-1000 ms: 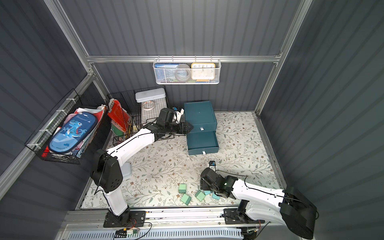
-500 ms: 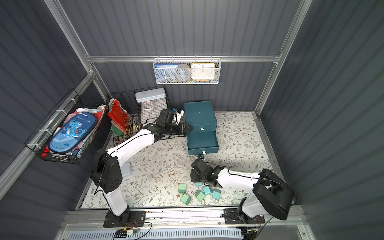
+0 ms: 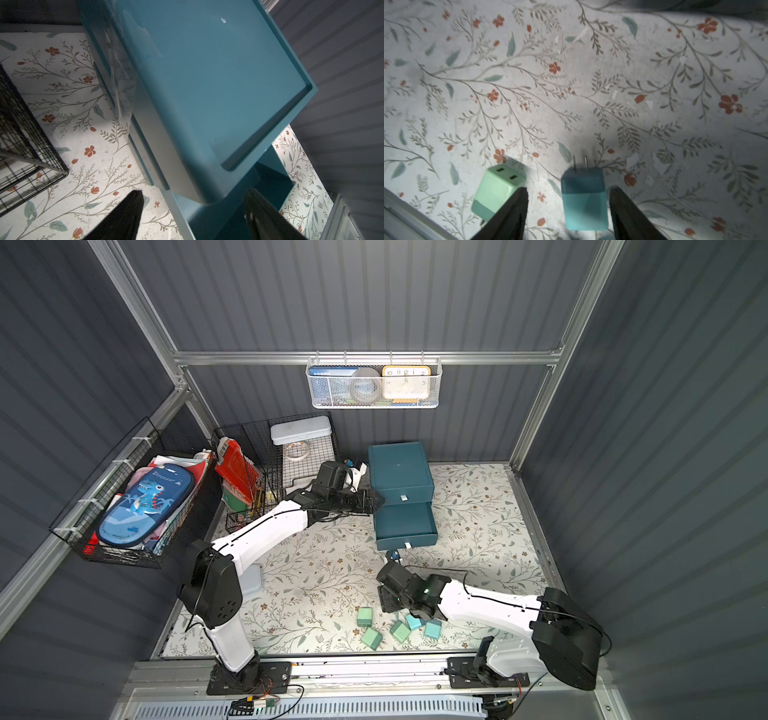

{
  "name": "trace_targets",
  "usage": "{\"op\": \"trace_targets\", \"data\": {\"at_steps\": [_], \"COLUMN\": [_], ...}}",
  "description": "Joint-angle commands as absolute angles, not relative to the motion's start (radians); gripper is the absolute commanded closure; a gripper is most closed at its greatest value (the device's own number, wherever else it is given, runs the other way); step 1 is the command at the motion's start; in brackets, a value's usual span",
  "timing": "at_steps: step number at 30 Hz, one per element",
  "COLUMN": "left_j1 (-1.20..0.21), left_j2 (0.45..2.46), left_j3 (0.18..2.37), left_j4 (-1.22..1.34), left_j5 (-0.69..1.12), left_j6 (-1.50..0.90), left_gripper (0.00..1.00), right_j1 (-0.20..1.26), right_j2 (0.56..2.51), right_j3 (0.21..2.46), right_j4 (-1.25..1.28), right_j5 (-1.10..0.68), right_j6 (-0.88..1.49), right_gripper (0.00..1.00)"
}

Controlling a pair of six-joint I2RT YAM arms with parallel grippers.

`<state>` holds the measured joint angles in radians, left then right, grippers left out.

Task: Place the plugs into the drawer by color
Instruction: Pick up the plug from the center of the board.

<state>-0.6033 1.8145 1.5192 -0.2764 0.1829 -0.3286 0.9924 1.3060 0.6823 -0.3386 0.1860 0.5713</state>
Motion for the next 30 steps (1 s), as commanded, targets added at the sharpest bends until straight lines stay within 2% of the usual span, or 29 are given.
{"op": "trace_targets", "data": {"at_steps": [1, 11, 20, 25, 30], "left_j1": [-0.606, -0.606, -0.606, -0.606, -0.606], "left_j2": [1.786, 1.799, 1.811, 1.813, 1.822], "left_j3": [1.513, 1.511, 1.521, 1.521, 1.529], "left_j4": [-0.275, -0.278, -0.282, -0.285, -0.286], "left_j5": [0.188, 0.182, 0.180, 0.176, 0.162], "left_j6": [-0.309, -0.314, -0.312, -0.311, -0.308], "left_gripper": [0.19, 0.19, 0.19, 0.19, 0.19], "right_j1": [0.998, 1.003, 1.005, 1.005, 0.962], "right_j2": [1.325, 1.418, 1.477, 1.341, 1.113], "right_j3": [0.683, 0.667, 0.673, 0.724, 0.829], "right_j4": [-0.382, -0.338, -0.320, -0.429, -0.542], "right_j5": [0.212, 0.222, 0.250, 0.282, 0.360], "right_j6": [0.551, 0.552, 0.555, 0.545, 0.453], "right_gripper": [0.32, 0.33, 0.52, 0.64, 0.67]}}
